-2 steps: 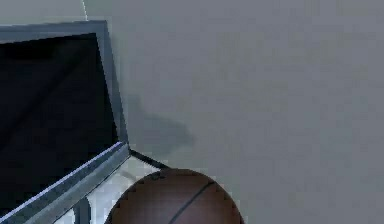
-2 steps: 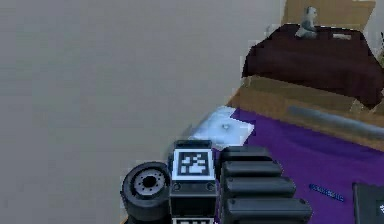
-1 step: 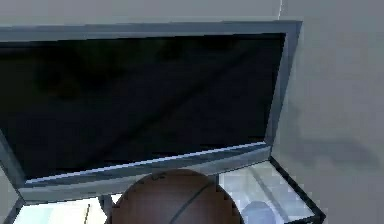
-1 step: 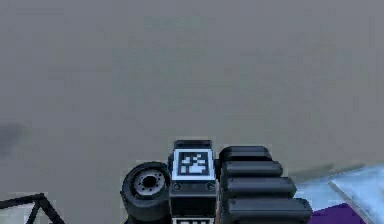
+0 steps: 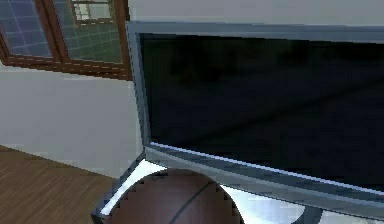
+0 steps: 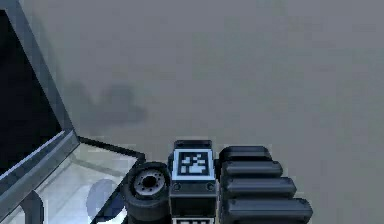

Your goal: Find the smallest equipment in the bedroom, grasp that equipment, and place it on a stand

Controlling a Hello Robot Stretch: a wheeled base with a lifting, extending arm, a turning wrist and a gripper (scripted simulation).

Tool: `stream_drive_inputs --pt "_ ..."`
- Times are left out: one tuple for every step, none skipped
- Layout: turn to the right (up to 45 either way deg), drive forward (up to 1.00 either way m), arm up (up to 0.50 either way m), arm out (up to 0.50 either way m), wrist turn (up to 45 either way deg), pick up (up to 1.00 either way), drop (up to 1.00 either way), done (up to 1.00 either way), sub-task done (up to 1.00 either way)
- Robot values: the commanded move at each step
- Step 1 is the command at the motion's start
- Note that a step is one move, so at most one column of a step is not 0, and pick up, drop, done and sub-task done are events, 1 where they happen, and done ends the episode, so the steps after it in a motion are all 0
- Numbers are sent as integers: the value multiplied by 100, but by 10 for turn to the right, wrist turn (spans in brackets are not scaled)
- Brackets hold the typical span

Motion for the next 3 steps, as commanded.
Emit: stream_drive_inputs --pt "-30 0 0 0 0 0 0 0 0" --pt "0 25 0 0 0 0 0 0 0" --pt "-450 0 0 0 0 0 0 0 0"
